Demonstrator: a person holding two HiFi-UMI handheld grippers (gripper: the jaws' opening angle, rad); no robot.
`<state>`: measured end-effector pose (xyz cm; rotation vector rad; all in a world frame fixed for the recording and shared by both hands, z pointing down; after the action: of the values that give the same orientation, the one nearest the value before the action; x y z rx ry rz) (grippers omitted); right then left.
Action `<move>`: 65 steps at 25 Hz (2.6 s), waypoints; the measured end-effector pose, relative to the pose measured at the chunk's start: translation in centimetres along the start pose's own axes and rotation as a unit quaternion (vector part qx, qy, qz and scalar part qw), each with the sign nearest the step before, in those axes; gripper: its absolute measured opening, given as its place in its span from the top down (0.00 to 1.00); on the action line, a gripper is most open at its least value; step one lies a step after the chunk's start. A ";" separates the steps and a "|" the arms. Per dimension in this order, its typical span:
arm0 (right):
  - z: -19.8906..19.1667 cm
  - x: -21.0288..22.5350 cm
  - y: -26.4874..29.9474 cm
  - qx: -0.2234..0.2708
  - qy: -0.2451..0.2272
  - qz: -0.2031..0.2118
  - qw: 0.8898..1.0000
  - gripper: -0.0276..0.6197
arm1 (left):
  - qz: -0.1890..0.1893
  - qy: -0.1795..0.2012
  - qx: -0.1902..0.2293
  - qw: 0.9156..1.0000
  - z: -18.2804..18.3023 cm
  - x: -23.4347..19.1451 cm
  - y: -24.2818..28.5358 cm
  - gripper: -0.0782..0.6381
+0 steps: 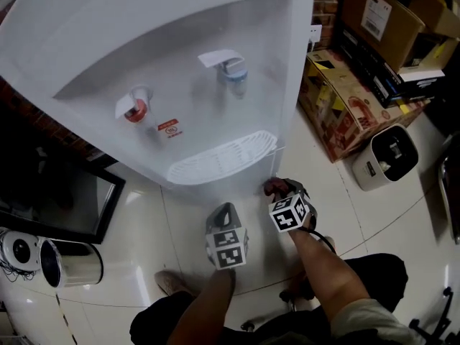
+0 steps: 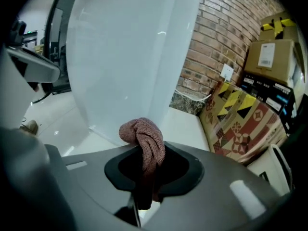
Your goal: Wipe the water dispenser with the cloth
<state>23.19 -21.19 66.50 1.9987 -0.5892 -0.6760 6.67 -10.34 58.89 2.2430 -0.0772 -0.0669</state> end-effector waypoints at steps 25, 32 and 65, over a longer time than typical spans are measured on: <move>13.4 4.9 -36.5 0.362 -0.031 0.093 0.927 0.82 | -0.076 0.111 0.208 0.969 13.5 4.5 -23.7 0.89; 14.3 6.5 -40.3 0.420 0.021 0.103 0.901 0.81 | -0.055 0.078 0.227 0.969 14.0 2.5 -25.4 0.89; 15.2 11.6 -45.8 0.499 -0.024 0.107 0.860 0.81 | -0.043 0.083 0.251 0.963 19.1 7.5 -25.2 0.89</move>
<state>27.88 -16.52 17.30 2.7847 -1.3736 -0.2706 13.52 -10.10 27.11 2.7495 0.1071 0.1078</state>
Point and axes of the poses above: the fingertips, and each gripper's own axes: y forward along the fingers, x to its right, z out of its top, the point moved 6 cm from there along -y, backward along the fingers, and after that the axes turned 15 degrees about -x, right-handed, at the moved point
